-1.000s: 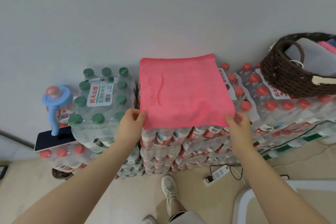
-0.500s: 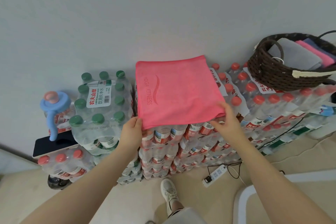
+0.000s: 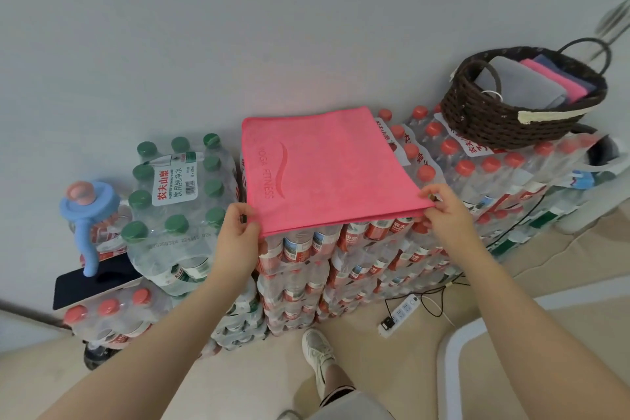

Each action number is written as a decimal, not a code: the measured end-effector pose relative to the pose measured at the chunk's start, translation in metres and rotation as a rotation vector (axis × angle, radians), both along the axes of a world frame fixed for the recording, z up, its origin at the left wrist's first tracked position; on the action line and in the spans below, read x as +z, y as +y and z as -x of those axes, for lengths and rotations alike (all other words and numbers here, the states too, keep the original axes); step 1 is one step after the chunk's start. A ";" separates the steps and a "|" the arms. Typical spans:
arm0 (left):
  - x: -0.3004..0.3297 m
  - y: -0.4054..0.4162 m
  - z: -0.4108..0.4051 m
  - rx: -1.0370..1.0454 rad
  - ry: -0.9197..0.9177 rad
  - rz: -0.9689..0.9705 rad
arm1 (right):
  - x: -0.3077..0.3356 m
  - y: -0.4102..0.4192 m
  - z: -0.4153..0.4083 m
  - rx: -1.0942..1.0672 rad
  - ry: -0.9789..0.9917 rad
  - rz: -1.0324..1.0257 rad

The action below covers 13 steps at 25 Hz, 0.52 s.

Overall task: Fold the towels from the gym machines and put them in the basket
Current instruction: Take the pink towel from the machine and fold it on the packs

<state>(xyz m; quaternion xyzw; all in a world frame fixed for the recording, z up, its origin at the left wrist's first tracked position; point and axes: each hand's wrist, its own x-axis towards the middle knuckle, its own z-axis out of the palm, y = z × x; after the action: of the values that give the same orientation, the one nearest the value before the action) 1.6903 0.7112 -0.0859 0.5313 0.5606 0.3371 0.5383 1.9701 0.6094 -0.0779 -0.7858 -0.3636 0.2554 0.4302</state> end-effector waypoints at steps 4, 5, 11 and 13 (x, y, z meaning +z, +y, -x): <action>0.018 -0.004 0.016 -0.173 -0.083 -0.040 | 0.019 -0.024 -0.004 0.008 0.210 -0.077; 0.023 -0.001 0.021 -0.249 -0.047 -0.086 | 0.023 -0.028 -0.006 0.048 0.212 -0.083; 0.037 0.025 0.019 -0.581 0.464 -0.337 | 0.037 -0.003 -0.024 0.079 0.047 -0.022; 0.039 0.037 0.011 -0.489 0.479 -0.406 | 0.043 0.019 -0.027 0.016 0.047 -0.141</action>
<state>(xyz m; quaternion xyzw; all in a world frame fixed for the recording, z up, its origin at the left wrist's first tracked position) 1.6792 0.7480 -0.0473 0.8083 0.4493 0.1696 0.3407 1.9973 0.6281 -0.0348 -0.7443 -0.3769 0.2512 0.4908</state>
